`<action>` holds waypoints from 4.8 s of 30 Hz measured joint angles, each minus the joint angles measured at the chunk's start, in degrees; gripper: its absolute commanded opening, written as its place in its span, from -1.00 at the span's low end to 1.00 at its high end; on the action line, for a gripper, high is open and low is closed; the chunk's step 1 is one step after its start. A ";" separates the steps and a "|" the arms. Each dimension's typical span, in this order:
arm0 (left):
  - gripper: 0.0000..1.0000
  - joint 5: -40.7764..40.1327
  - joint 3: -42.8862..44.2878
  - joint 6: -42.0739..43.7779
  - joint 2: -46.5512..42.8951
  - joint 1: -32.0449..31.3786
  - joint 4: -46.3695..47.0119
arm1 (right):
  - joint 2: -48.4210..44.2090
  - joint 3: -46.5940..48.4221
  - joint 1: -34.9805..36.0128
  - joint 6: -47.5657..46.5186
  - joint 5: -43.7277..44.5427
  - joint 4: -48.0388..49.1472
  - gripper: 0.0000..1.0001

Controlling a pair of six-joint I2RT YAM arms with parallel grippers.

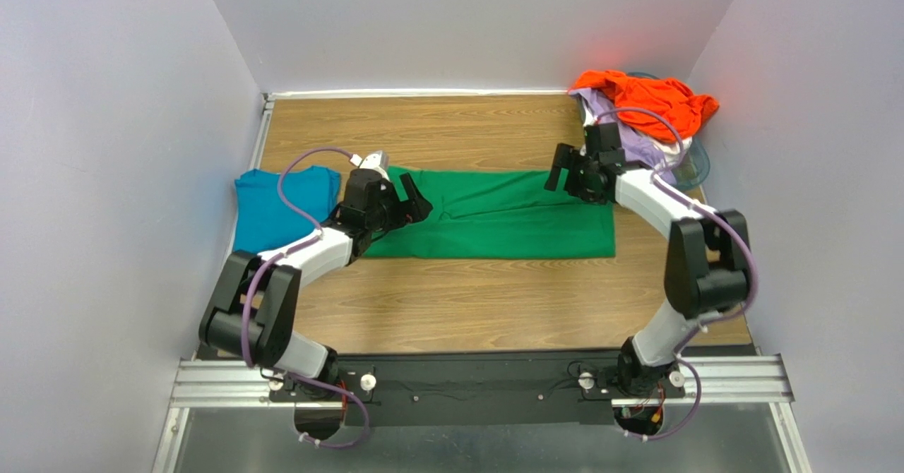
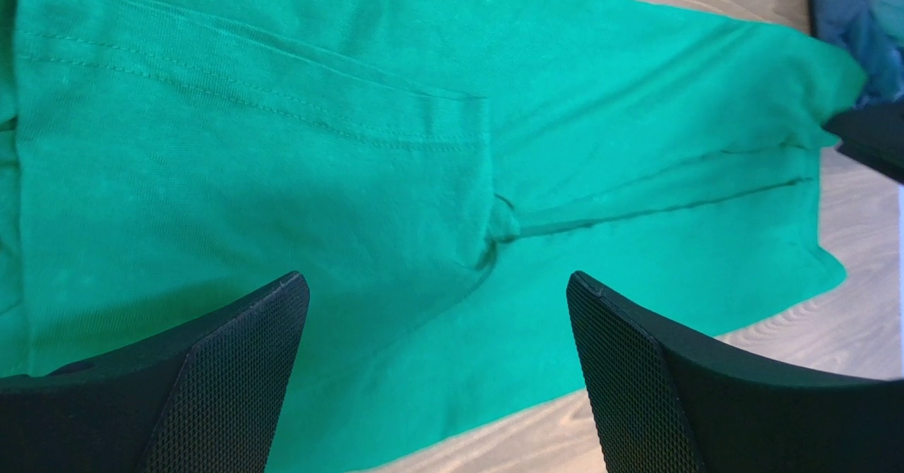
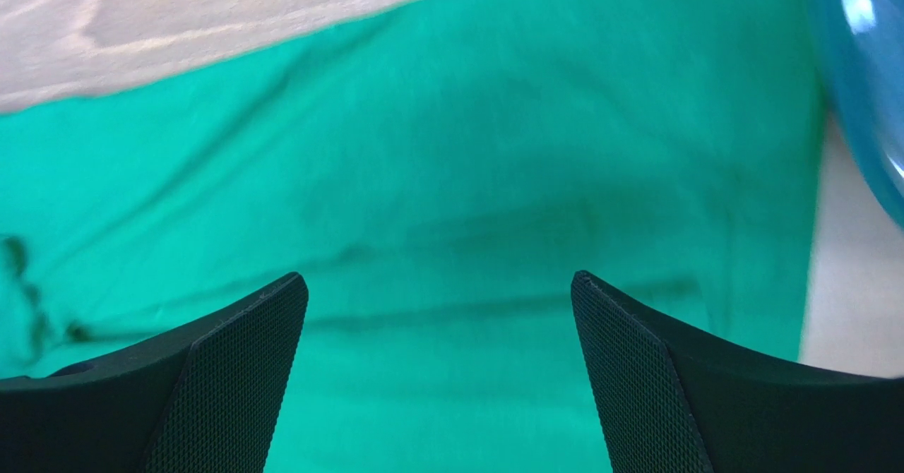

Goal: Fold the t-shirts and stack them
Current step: Fold the tshirt

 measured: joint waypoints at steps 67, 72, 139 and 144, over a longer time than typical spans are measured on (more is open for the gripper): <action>0.97 1.07 84.59 -4.76 62.07 -2.91 -24.94 | -26.03 -26.91 52.33 31.74 -0.83 6.62 1.00; 0.97 1.07 88.17 -4.20 63.63 -1.62 -25.88 | -34.34 -26.91 52.33 31.89 2.01 5.51 1.00; -1.00 5.79 -25.42 -22.51 -32.81 -18.40 -25.24 | -19.87 -19.04 52.26 20.24 4.52 -3.63 0.31; -1.00 5.79 -25.64 -22.51 -34.95 -18.40 -25.83 | -17.16 -18.27 52.26 20.31 4.46 -3.61 0.10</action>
